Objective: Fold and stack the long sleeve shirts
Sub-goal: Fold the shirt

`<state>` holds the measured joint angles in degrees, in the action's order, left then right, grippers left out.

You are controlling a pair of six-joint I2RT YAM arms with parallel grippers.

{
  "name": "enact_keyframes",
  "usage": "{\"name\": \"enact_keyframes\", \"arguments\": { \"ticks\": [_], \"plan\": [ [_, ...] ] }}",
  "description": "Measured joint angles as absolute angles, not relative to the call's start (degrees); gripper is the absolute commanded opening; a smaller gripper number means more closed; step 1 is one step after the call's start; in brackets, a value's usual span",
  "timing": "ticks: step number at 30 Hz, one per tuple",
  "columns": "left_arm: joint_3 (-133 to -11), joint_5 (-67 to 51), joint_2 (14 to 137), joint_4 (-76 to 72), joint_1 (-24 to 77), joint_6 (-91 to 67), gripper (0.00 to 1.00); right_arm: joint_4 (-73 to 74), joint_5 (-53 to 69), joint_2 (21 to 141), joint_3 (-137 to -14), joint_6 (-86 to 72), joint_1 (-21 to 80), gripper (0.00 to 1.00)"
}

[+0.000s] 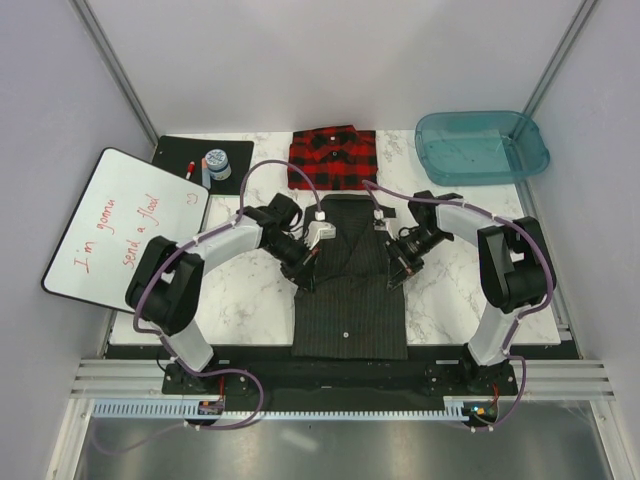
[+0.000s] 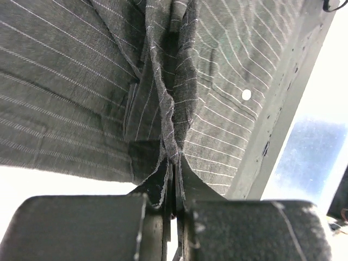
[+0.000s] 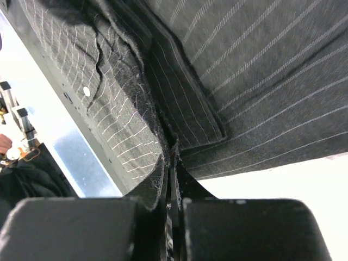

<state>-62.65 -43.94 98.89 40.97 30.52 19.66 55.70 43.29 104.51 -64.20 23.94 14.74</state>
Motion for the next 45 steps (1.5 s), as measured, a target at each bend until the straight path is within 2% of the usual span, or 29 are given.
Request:
{"name": "enact_keyframes", "arguments": {
  "ticks": [6,18,25,27,28,29,30,31,33,35,38,42,45],
  "plan": [
    [-62.46,-42.17,95.98,40.47,29.82,20.08,0.02,54.17,43.53,104.31,-66.46,24.05,14.74,0.00],
    [-67.61,-36.36,105.97,38.20,27.57,19.97,0.02,46.39,39.66,107.59,-66.50,21.54,13.96,0.00],
    [-69.30,-36.03,106.30,37.67,27.09,19.97,0.05,45.23,39.42,109.23,-67.16,20.08,13.58,0.01],
    [-69.56,-36.03,106.32,37.67,27.09,19.97,0.09,45.10,38.92,109.23,-67.53,20.03,13.54,0.07],
    [-69.71,-36.01,106.34,37.69,27.07,19.94,0.16,45.04,38.74,109.25,-67.66,19.88,13.52,0.10],
    [-69.91,-36.01,106.50,37.69,27.07,19.94,0.20,44.86,38.65,109.36,-67.75,19.75,13.50,0.22],
    [-70.24,-36.01,106.80,37.69,27.07,19.97,0.25,44.84,38.61,109.56,-67.77,19.66,13.47,0.28],
    [-70.61,-35.86,107.22,37.63,27.07,19.86,0.31,44.93,38.54,109.73,-67.77,19.53,13.43,0.32],
    [-70.76,-35.53,107.61,37.50,26.87,19.81,0.36,45.23,38.37,109.78,-67.77,19.31,13.23,0.43],
    [-70.26,-35.83,106.72,37.19,26.04,19.75,0.50,46.15,38.22,109.19,-67.75,19.22,12.82,0.50],
    [-67.02,-35.88,99.96,36.51,23.44,20.49,0.76,48.05,37.28,105.54,-67.57,19.33,11.70,0.55],
    [-61.39,-34.17,82.02,35.31,22.37,23.18,0.77,48.29,37.10,95.55,-67.55,19.31,10.94,0.50],
    [-56.21,-30.76,69.80,32.36,28.91,25.58,0.77,46.46,38.79,89.73,-67.55,18.68,12.69,0.43]
  ]
}}
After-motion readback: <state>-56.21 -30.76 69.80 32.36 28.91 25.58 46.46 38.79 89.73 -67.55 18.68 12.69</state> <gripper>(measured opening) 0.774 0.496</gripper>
